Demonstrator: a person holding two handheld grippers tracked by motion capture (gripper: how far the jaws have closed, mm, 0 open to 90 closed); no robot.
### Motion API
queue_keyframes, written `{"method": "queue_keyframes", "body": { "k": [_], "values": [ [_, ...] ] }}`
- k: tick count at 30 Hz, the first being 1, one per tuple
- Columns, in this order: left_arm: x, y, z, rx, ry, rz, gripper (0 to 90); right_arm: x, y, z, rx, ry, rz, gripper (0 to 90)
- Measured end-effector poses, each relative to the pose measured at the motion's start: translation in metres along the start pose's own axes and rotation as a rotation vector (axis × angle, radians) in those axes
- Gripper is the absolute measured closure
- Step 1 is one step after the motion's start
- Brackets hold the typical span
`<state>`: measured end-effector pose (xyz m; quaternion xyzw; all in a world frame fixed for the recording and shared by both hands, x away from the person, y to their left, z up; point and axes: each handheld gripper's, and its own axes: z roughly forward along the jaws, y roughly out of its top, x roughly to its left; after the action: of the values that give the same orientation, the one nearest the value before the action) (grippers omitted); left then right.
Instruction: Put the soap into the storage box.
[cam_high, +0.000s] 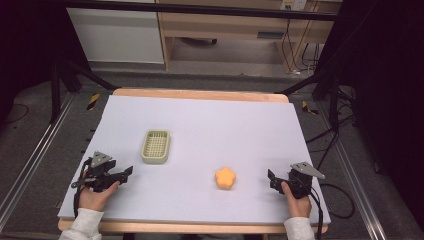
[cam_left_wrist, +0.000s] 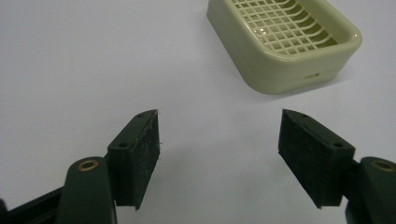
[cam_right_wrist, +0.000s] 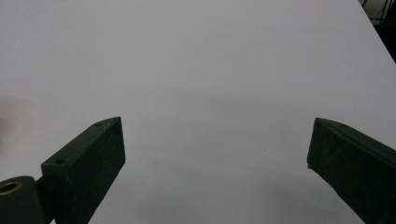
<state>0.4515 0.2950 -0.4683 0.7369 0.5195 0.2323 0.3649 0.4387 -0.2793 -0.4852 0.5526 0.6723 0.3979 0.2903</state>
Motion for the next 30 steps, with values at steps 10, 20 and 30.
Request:
{"method": "queue_keyframes", "body": {
  "k": [10,20,30],
  "values": [
    [-0.011,0.003,-0.001,-0.012,-0.032,0.025,29.3,0.001,0.000,0.001,0.008,-0.002,-0.018,4.7],
    [-0.025,0.006,0.001,-0.014,-0.061,0.051,28.6,0.001,0.000,0.002,0.013,0.002,-0.015,4.7],
    [-0.035,0.008,0.002,-0.005,-0.102,0.081,27.0,0.001,0.000,0.002,0.021,0.003,-0.016,4.7]
  ]
}}
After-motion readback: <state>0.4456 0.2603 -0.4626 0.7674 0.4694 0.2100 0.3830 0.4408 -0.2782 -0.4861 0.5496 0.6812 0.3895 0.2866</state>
